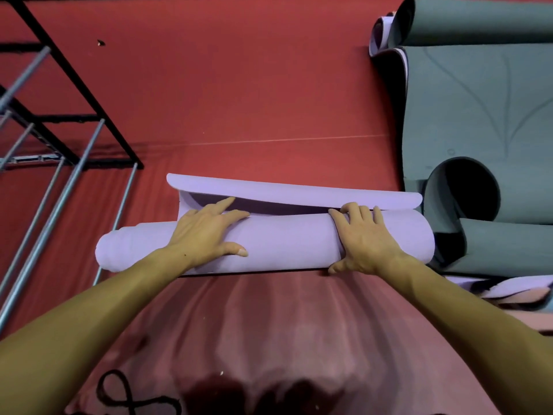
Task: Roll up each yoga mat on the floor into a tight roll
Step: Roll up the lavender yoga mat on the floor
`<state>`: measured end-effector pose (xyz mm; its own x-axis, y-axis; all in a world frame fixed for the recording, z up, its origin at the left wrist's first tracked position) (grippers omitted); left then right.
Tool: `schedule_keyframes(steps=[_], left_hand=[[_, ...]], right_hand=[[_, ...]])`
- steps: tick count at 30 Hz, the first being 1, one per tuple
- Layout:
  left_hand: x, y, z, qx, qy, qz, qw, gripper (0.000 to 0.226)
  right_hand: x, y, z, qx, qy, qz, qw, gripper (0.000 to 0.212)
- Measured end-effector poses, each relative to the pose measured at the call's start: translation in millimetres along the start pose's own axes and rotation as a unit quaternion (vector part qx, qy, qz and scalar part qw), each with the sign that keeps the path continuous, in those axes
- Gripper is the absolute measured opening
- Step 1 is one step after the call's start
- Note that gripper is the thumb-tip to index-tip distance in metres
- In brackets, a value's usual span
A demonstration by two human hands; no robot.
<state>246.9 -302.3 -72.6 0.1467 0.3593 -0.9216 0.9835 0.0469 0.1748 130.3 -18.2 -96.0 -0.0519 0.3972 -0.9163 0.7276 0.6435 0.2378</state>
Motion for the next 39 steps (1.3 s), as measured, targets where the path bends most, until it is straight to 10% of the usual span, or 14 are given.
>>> schedule_keyframes(steps=[8,16,23,32,39], left_hand=[[1.6,5.4,-2.3,0.061,-0.039,-0.085,0.994,0.066],[36.5,3.8,-1.8,-0.023,-0.164,0.044,0.985,0.142],[30.2,-4.7,2.6,0.008,-0.162,0.007,0.987,0.125],[18.0,30.4,-6.9,0.012,-0.113,0.144,0.983,0.085],[6.2,38.7,-13.0,-0.024,-0.030,0.218,0.975,0.099]], right_hand=[[1.2,-4.0,-4.8,0.015,-0.002,-0.003,1.000,0.125],[2.6,-20.0,-8.3,0.025,0.025,0.026,0.999,0.144],[-2.3,-15.2,-14.7,-0.004,0.023,-0.020,1.000,0.122],[0.8,24.7,-2.7,-0.042,-0.067,0.080,0.994,0.117],[6.6,30.6,-7.9,-0.042,-0.102,0.113,0.987,0.127]])
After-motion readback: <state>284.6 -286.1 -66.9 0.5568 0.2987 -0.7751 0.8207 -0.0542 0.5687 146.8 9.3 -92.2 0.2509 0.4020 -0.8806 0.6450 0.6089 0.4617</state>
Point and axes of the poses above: each hand's wrist, its own y-axis away from the middle knuckle, its own x-axis out of the palm, z = x × y, the point moved 5 cm from there along -y, towards the middle knuckle, and after that the axes turned 15 degrees about y, right-handed, at the moved point
